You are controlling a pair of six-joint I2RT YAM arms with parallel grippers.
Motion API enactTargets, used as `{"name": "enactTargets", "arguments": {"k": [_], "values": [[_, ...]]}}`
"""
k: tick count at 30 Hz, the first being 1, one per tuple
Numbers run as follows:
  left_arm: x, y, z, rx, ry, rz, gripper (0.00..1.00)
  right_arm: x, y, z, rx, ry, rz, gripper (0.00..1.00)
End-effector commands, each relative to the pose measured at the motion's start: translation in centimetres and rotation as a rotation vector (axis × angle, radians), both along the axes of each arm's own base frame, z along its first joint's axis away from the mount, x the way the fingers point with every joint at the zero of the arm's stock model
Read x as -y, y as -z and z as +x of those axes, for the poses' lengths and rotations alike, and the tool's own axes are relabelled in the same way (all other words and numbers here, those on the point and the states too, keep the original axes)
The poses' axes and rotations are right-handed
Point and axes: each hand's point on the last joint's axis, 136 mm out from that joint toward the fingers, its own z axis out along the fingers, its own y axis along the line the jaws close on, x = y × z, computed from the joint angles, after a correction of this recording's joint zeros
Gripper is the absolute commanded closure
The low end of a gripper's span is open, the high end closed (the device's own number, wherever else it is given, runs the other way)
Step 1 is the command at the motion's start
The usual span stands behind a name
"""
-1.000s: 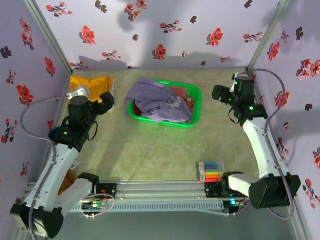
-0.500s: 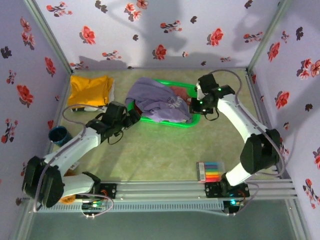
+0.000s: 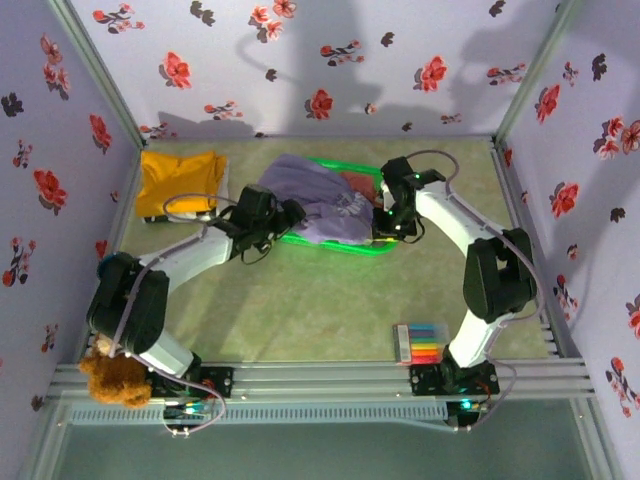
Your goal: Fold and stack the t-shirts
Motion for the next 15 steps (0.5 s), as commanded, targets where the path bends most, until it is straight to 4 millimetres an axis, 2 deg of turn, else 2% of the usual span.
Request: {"name": "enactTargets", "arguments": {"k": [1, 5, 10, 15], "values": [[2.9, -1.8, 2.4, 0.056, 0.072, -0.067, 0.01, 2.3, 1.2, -2.6, -0.113, -0.006, -0.133, 0.76], [5.8, -1.5, 4.2, 0.043, 0.127, -0.123, 0.01, 2.3, 0.9, -3.6, -0.107, 0.014, -0.107, 0.75], [10.1, -3.9, 6.1, 0.111, 0.222, -0.166, 0.01, 1.8, 0.9, -5.1, -0.135, 0.042, -0.047, 0.75], [15.8, -5.7, 6.9, 0.159, 0.320, -0.268, 0.01, 1.6, -0.7, -5.7, -0.095, 0.090, 0.028, 0.71]]}}
